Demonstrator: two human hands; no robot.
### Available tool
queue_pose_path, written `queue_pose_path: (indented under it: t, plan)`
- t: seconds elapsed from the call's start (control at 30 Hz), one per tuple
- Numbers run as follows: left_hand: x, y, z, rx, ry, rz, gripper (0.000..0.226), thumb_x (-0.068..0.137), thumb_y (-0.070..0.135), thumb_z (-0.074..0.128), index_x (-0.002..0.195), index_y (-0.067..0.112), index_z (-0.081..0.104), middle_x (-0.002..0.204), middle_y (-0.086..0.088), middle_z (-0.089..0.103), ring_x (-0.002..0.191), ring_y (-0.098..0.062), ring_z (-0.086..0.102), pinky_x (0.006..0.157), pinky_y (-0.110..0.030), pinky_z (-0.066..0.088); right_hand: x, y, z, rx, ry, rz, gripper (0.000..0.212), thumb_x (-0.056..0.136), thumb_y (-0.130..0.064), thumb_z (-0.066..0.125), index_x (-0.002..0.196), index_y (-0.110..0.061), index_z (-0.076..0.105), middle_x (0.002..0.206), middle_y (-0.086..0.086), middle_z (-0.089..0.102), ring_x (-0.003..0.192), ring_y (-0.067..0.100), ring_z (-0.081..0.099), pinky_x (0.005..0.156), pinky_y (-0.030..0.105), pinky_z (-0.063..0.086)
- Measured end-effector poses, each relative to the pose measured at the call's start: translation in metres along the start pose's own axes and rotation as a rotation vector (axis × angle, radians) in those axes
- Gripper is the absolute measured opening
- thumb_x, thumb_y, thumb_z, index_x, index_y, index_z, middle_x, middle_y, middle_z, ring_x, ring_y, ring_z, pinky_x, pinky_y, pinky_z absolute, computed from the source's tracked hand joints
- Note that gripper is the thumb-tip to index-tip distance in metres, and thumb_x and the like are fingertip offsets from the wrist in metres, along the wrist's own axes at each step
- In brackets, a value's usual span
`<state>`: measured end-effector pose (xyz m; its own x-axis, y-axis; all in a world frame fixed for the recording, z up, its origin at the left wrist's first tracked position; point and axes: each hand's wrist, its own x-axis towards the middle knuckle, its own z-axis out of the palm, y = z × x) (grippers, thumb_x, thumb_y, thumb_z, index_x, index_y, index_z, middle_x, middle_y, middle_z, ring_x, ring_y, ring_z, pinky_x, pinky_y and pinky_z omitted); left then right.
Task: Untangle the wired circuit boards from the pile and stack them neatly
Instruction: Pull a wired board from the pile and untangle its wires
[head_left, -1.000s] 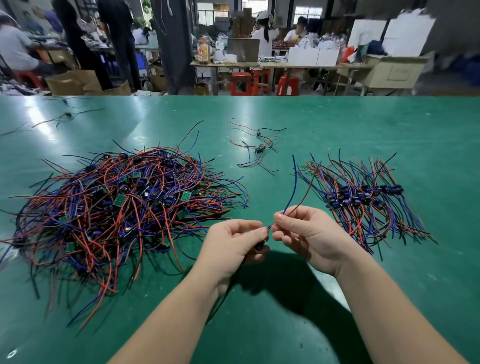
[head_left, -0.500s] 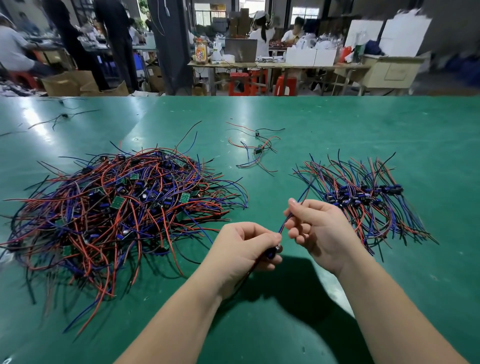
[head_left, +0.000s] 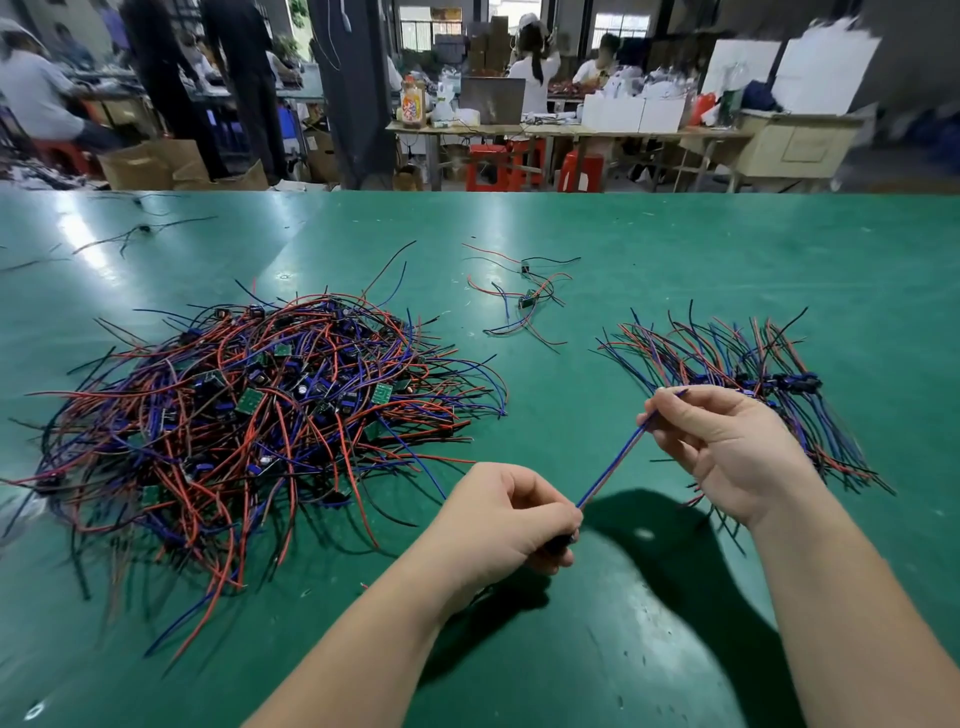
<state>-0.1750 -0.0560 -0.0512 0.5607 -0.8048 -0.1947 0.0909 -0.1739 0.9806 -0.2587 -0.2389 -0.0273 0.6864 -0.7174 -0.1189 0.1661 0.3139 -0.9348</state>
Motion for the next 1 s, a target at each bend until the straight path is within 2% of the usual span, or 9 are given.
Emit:
queue_pose_path:
  t: [0.23, 0.47, 0.57, 0.67, 0.7, 0.77, 0.87, 0.97, 1.0]
  plan:
    - [0.003, -0.003, 0.009, -0.001, 0.002, -0.045, 0.019, 0.082, 0.000, 0.064, 0.065, 0.009, 0.064, 0.059, -0.006, 0.064, 0.050, -0.013, 0.062, 0.049, -0.022, 0.051, 0.001, 0.003, 0.003, 0.129, 0.126, -0.013, 0.010, 0.082, 0.002, 0.064, 0.076, -0.003, 0.057, 0.055, 0.007, 0.066, 0.052, 0.017, 0.068, 0.047, 0.016, 0.051]
    - [0.001, -0.003, 0.001, 0.002, 0.021, -0.057, 0.018, 0.082, 0.001, 0.065, 0.065, 0.009, 0.065, 0.064, -0.009, 0.066, 0.053, -0.015, 0.064, 0.052, -0.024, 0.053, 0.004, 0.008, 0.003, 0.187, 0.100, 0.027, 0.018, 0.093, -0.008, 0.055, 0.077, -0.003, 0.049, 0.049, 0.008, 0.063, 0.052, 0.018, 0.069, 0.043, 0.015, 0.050]
    - [-0.001, 0.004, -0.006, -0.193, -0.049, -0.091, 0.021, 0.082, 0.003, 0.069, 0.063, 0.011, 0.069, 0.070, -0.010, 0.069, 0.061, -0.018, 0.068, 0.054, -0.024, 0.055, 0.005, 0.007, 0.003, 0.204, 0.092, 0.022, 0.023, 0.096, -0.015, 0.052, 0.076, -0.004, 0.049, 0.052, 0.009, 0.064, 0.055, 0.018, 0.070, 0.044, 0.015, 0.051]
    - [-0.002, 0.012, -0.016, -0.421, -0.062, -0.076, 0.006, 0.070, 0.020, 0.071, 0.067, 0.015, 0.071, 0.082, -0.006, 0.074, 0.071, -0.015, 0.071, 0.059, -0.023, 0.056, 0.005, 0.006, 0.003, 0.198, 0.009, 0.055, 0.038, 0.100, -0.034, 0.040, 0.084, -0.003, 0.055, 0.065, 0.012, 0.070, 0.063, 0.021, 0.072, 0.052, 0.022, 0.056]
    - [-0.002, 0.014, -0.019, -0.489, -0.049, -0.054, 0.008, 0.069, 0.023, 0.069, 0.072, 0.016, 0.069, 0.085, -0.004, 0.074, 0.071, -0.012, 0.069, 0.059, -0.022, 0.055, 0.001, 0.008, 0.008, 0.174, -0.030, 0.081, 0.035, 0.100, -0.033, 0.041, 0.089, -0.003, 0.056, 0.069, 0.014, 0.071, 0.064, 0.022, 0.072, 0.054, 0.024, 0.057]
    - [0.000, 0.017, -0.023, -0.616, -0.008, -0.014, 0.020, 0.070, 0.027, 0.066, 0.087, 0.018, 0.062, 0.087, 0.002, 0.074, 0.065, -0.005, 0.065, 0.058, -0.018, 0.051, -0.005, 0.018, 0.015, 0.033, -0.128, 0.082, 0.011, 0.092, -0.014, 0.056, 0.098, -0.005, 0.057, 0.076, 0.018, 0.068, 0.061, 0.022, 0.069, 0.056, 0.026, 0.057]
    - [0.001, 0.020, -0.023, -0.805, 0.041, -0.005, 0.038, 0.069, 0.031, 0.063, 0.104, 0.017, 0.059, 0.079, 0.006, 0.073, 0.061, -0.002, 0.063, 0.053, -0.015, 0.047, -0.016, 0.043, 0.030, -0.374, -0.308, -0.008, 0.042, 0.078, 0.010, 0.066, 0.115, -0.008, 0.056, 0.074, 0.011, 0.068, 0.060, 0.015, 0.065, 0.058, 0.022, 0.054]
    - [0.003, 0.020, -0.020, -0.966, 0.048, -0.018, 0.033, 0.066, 0.032, 0.063, 0.093, 0.014, 0.068, 0.074, 0.003, 0.072, 0.058, -0.005, 0.064, 0.052, -0.015, 0.050, -0.025, 0.058, 0.047, -0.496, -0.381, -0.008, 0.085, 0.073, 0.004, 0.073, 0.143, -0.019, 0.030, 0.066, 0.002, 0.070, 0.065, 0.018, 0.061, 0.068, 0.033, 0.054]
    - [0.003, 0.020, -0.019, -1.005, 0.042, -0.016, 0.029, 0.066, 0.031, 0.063, 0.087, 0.013, 0.072, 0.073, 0.002, 0.071, 0.058, -0.006, 0.064, 0.052, -0.015, 0.051, -0.026, 0.059, 0.050, -0.469, -0.371, 0.018, 0.090, 0.074, 0.000, 0.074, 0.147, -0.016, 0.024, 0.066, 0.003, 0.068, 0.065, 0.020, 0.060, 0.069, 0.036, 0.052]
